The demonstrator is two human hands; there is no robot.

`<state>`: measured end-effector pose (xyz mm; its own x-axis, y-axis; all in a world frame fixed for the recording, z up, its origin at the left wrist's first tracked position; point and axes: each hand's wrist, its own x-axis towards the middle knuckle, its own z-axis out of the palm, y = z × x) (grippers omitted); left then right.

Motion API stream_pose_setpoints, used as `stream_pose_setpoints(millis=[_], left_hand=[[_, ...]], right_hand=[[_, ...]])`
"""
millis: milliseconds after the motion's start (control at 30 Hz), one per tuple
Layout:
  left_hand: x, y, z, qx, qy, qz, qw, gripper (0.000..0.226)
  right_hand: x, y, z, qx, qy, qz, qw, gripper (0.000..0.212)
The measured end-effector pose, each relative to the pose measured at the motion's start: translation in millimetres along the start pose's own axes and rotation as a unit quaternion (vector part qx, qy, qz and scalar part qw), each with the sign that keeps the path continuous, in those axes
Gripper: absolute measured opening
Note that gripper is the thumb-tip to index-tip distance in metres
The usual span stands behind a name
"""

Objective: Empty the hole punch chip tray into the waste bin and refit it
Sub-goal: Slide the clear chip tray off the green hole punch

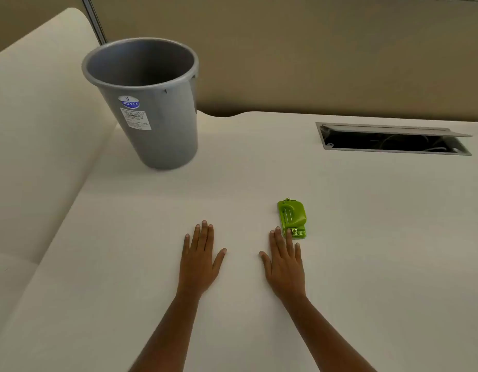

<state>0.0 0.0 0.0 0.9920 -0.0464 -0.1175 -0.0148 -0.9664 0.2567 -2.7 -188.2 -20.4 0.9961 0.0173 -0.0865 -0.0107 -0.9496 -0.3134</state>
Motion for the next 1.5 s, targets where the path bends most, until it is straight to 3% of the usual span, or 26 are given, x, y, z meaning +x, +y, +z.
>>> stream_pose_setpoints(millis=[133, 300, 400, 533, 733, 1000, 1100, 1233, 1300, 1367, 1500], left_hand=[[0.9, -1.0, -1.5, 0.008, 0.022, 0.000, 1.000, 0.091], [16.0, -2.1, -2.9, 0.004, 0.028, 0.026, 0.999, 0.103], [26.1, 9.4, -13.2, -0.012, 0.057, 0.026, 0.998, 0.093], [34.9, 18.0, -12.2, -0.042, 0.052, -0.005, 0.998, 0.053], [30.6, 24.9, -17.8, -0.124, 0.079, -0.040, 0.988, 0.042], [31.4, 35.4, -30.8, -0.326, 0.089, -0.072, 0.938, 0.029], [35.6, 45.6, -37.1, -0.390, 0.050, -0.081, 0.916, 0.031], [38.7, 57.9, -45.7, -0.458, -0.039, -0.096, 0.883, 0.040], [38.7, 62.4, -49.3, -0.489, -0.070, -0.102, 0.863, 0.042], [37.3, 64.5, -52.2, -0.531, -0.093, -0.116, 0.834, 0.040], [29.6, 64.9, -58.8, -0.648, -0.111, -0.125, 0.743, 0.018]], right_hand=[[-1.5, -2.4, -8.2, -0.011, 0.025, -0.006, 1.000, 0.057], [4.4, 2.0, -30.1, -0.055, 0.167, -0.058, 0.983, 0.039], [18.5, 7.8, -40.8, -0.025, 0.215, -0.030, 0.976, 0.031], [37.6, 10.4, -56.6, 0.071, 0.167, 0.101, 0.978, 0.041], [54.7, 17.3, -65.4, 0.287, 0.110, 0.224, 0.925, 0.038], [64.9, 16.3, -78.1, 0.437, 0.061, 0.310, 0.842, 0.030], [58.0, 10.3, -81.4, 0.546, 0.028, 0.310, 0.778, 0.019], [44.5, -3.2, -87.1, 0.707, -0.064, 0.341, 0.617, 0.017], [38.5, -8.1, -91.3, 0.743, -0.127, 0.349, 0.556, 0.021], [34.1, -11.4, -94.8, 0.762, -0.173, 0.349, 0.518, 0.024], [27.8, -15.4, -98.8, 0.804, -0.205, 0.325, 0.453, 0.045]])
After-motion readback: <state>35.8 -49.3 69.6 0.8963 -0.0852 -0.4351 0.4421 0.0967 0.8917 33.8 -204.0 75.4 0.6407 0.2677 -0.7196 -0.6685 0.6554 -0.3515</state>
